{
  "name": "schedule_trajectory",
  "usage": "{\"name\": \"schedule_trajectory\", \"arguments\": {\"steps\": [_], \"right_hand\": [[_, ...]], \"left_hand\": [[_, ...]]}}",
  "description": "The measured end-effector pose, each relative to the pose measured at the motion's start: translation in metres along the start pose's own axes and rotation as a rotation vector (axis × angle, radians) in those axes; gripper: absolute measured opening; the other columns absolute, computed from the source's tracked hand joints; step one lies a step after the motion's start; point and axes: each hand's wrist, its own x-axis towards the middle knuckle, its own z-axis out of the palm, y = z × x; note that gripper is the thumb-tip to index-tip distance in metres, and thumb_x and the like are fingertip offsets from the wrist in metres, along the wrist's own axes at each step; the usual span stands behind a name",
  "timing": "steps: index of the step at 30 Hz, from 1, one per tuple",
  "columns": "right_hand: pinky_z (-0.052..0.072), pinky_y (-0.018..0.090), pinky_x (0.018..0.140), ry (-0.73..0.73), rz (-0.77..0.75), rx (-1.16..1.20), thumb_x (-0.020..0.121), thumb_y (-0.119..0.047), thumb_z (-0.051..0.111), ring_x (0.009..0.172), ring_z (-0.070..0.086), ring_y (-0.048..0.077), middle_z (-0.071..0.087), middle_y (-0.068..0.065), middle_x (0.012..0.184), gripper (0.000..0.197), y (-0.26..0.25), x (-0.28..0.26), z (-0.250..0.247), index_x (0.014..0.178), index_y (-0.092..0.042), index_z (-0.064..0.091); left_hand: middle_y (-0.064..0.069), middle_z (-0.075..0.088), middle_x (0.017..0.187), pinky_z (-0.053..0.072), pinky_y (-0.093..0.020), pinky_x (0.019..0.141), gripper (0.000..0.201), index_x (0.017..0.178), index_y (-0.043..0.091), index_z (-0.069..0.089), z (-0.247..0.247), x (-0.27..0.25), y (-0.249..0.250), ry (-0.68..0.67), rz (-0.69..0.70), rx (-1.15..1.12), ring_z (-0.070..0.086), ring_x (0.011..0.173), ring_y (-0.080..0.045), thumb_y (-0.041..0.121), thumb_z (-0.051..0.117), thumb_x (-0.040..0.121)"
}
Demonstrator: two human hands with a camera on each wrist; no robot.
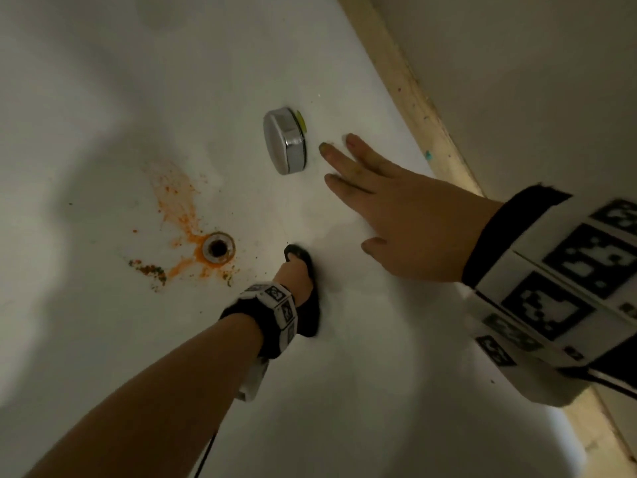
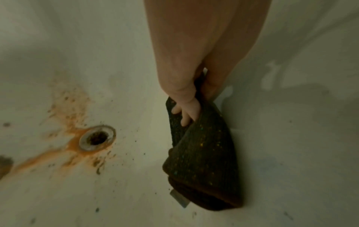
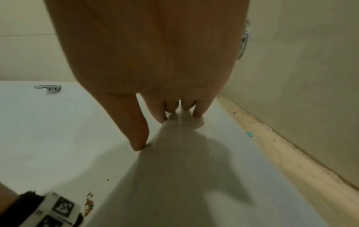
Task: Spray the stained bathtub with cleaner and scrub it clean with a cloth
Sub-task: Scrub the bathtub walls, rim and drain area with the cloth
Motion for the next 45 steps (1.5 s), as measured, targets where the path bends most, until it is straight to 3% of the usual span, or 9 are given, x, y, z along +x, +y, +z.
{"name": "schedule_trajectory", "arguments": {"steps": [3,8,14,19,28,33,36,41,45], "right_hand": [[-0.010,0.028,0.114,-0.018,-0.004,-0.044,0.096,-0.023,0.042,0.137,-0.033,0.019,-0.036,0.001,0.149,0.076,0.000,0.001,-0.003,0.147,-0.013,-0.014],[-0.006,0.035,0.117,-0.058,0.060,-0.148,0.098,-0.026,0.037,0.139,-0.028,0.027,-0.032,0.007,0.151,0.070,-0.014,-0.001,-0.015,0.148,-0.009,-0.009],[-0.005,0.060,0.110,-0.178,0.189,-0.220,0.100,-0.018,0.031,0.130,-0.020,0.060,-0.003,0.028,0.153,0.049,-0.070,0.022,-0.015,0.144,0.001,0.024],[-0.003,0.061,0.112,-0.293,0.069,-0.320,0.099,-0.026,0.034,0.139,-0.006,0.050,-0.002,0.032,0.151,0.058,-0.112,0.066,0.008,0.145,0.005,0.016],[0.028,0.039,0.113,-0.299,-0.023,0.677,0.096,-0.037,0.046,0.142,0.020,0.030,-0.011,0.004,0.157,0.072,-0.163,0.157,0.084,0.147,-0.037,-0.004],[0.035,0.025,0.102,-0.066,0.008,0.874,0.093,-0.019,0.053,0.123,0.043,0.028,0.033,0.010,0.137,0.059,-0.173,0.176,0.089,0.145,-0.028,0.028],[0.038,0.034,0.102,0.022,0.026,0.654,0.091,-0.005,0.048,0.119,0.045,0.030,0.040,0.011,0.131,0.049,-0.164,0.191,0.072,0.136,-0.024,0.047],[0.039,0.049,0.091,-0.017,0.022,-0.396,0.093,-0.002,0.037,0.123,0.031,0.042,0.014,0.022,0.144,0.035,-0.137,0.222,0.037,0.126,0.001,0.047],[0.038,0.045,0.097,-0.081,0.198,-0.671,0.098,-0.010,0.031,0.127,0.029,0.041,0.010,0.022,0.147,0.038,-0.098,0.249,0.048,0.133,-0.002,0.043]], "left_hand": [[-0.025,0.043,0.138,0.038,-0.039,0.102,0.063,0.148,-0.002,-0.006,0.006,0.012,-0.012,-0.011,-0.008,-0.066,0.046,0.124,-0.037,0.012,0.032,0.100],[-0.022,0.054,0.126,0.040,-0.036,0.092,0.044,0.140,-0.002,0.033,-0.007,-0.006,-0.038,0.115,0.109,-0.142,0.053,0.113,-0.035,0.010,0.036,0.097],[-0.022,0.059,0.085,0.049,-0.044,0.079,0.017,0.073,0.007,0.052,-0.058,-0.028,-0.091,0.328,-0.095,-0.573,0.058,0.081,-0.032,0.006,0.049,0.090],[-0.020,0.067,0.091,0.053,-0.050,0.086,0.013,0.095,0.005,0.067,-0.086,-0.051,-0.135,0.362,-0.167,-0.760,0.064,0.090,-0.037,0.007,0.056,0.088],[-0.012,0.069,0.090,0.059,-0.032,0.070,0.016,0.088,0.007,0.062,-0.089,-0.069,-0.172,0.138,-0.157,-1.268,0.068,0.084,-0.025,0.004,0.048,0.095],[-0.010,0.071,0.099,0.057,-0.032,0.080,0.019,0.098,0.010,0.062,-0.090,-0.060,-0.190,0.035,-0.121,-1.441,0.068,0.094,-0.023,0.007,0.044,0.097],[-0.004,0.069,0.109,0.050,-0.038,0.093,0.020,0.110,0.011,0.062,-0.095,-0.056,-0.203,-0.047,-0.120,-1.402,0.065,0.105,-0.019,0.013,0.049,0.095],[-0.007,0.060,0.126,0.041,-0.039,0.104,0.029,0.123,0.007,0.059,-0.082,-0.047,-0.240,0.059,-0.274,-1.258,0.054,0.119,-0.021,0.010,0.051,0.095],[-0.010,0.055,0.132,0.036,-0.038,0.106,0.032,0.126,0.008,0.058,-0.061,-0.042,-0.263,0.062,-0.360,-1.111,0.048,0.125,-0.025,0.011,0.053,0.094]]}}
